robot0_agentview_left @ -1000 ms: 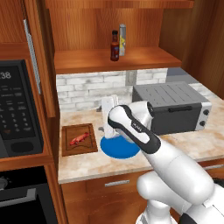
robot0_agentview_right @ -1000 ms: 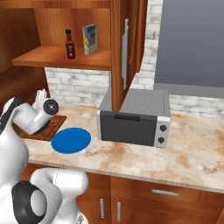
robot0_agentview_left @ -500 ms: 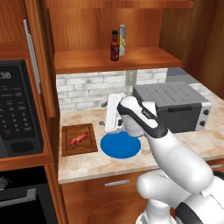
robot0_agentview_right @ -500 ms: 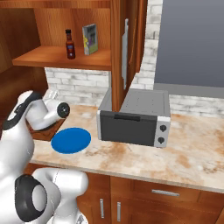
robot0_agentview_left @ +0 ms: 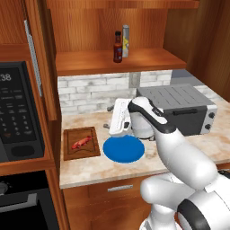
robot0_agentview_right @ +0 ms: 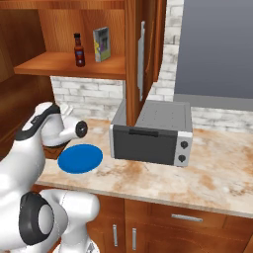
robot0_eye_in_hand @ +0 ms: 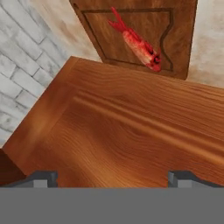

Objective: Pick the fish from the plate and place it on the cutting board. Then pick the condiment bottle from the cabinet and place it next to the cutting board.

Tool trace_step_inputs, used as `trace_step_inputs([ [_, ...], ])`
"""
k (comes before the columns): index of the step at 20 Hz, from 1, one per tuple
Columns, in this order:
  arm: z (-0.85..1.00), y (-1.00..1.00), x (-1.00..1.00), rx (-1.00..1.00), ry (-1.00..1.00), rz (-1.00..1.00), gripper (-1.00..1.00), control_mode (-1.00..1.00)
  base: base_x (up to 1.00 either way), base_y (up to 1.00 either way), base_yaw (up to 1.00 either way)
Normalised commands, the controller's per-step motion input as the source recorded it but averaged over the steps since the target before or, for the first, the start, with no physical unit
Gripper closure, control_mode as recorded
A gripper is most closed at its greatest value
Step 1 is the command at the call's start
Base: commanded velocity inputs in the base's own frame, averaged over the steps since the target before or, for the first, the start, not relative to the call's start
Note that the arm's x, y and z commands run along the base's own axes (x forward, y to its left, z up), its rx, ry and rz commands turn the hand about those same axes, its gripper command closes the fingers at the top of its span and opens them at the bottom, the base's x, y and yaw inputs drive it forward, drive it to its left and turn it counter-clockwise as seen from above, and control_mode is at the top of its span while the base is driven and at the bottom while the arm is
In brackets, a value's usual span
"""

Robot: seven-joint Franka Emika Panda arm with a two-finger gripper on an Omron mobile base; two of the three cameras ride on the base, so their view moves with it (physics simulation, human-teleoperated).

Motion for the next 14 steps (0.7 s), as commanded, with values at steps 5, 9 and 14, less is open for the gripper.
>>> trace_step_inputs([
  [5,0.33,-0.01,0.00,0.04,0.13,0.00,-1.00,-1.00,0.00,0.00,0.00],
  [9,0.46,0.00,0.00,0.12,0.16,0.00,-1.00,-1.00,0.00,0.00,0.00],
  [14,0.39,0.00,0.00,0.15,0.15,0.00,-1.00,-1.00,0.00,0.00,0.00],
])
